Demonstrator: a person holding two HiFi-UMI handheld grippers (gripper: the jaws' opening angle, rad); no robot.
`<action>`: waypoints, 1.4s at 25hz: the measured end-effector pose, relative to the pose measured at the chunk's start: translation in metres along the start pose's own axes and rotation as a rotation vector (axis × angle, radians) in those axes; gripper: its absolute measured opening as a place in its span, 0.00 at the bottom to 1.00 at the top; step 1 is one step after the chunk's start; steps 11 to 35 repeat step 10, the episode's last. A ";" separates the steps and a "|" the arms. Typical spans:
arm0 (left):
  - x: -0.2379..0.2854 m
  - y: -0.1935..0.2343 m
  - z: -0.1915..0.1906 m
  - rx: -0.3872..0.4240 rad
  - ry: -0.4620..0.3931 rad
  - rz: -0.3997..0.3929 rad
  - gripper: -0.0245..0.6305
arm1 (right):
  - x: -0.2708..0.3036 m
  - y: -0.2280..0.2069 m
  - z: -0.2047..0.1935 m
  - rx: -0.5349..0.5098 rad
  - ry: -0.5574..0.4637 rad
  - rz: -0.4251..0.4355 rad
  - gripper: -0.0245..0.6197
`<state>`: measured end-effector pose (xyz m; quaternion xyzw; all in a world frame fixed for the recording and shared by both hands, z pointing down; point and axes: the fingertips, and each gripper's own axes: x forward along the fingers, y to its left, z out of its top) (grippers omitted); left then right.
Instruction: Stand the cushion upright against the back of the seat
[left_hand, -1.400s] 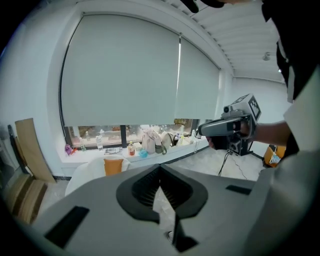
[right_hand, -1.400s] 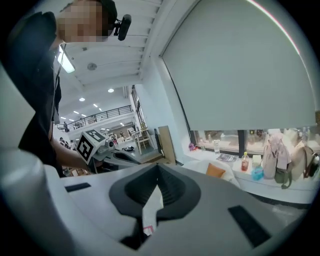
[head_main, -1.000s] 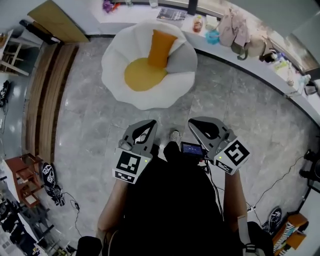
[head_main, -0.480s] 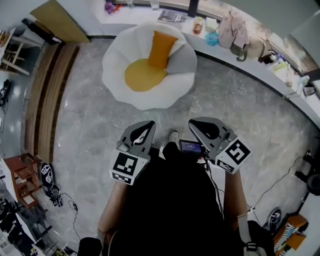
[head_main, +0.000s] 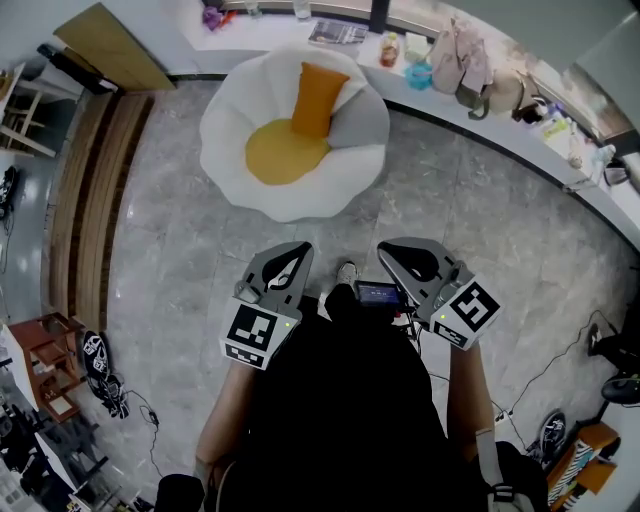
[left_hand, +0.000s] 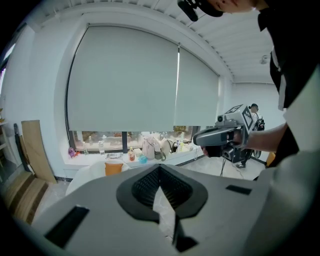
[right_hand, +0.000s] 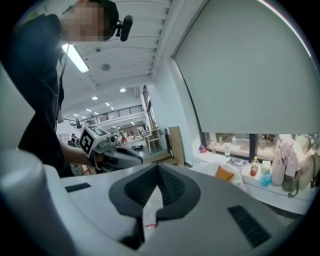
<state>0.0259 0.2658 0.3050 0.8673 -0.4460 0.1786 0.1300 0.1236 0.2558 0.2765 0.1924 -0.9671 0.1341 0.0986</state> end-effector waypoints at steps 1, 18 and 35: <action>0.001 0.001 0.000 -0.001 0.000 0.000 0.06 | 0.001 -0.001 0.000 -0.002 0.001 -0.001 0.06; 0.005 0.002 0.002 -0.005 0.000 -0.009 0.06 | 0.004 -0.003 0.003 -0.021 0.010 0.006 0.06; 0.005 0.002 0.002 -0.005 0.000 -0.009 0.06 | 0.004 -0.003 0.003 -0.021 0.010 0.006 0.06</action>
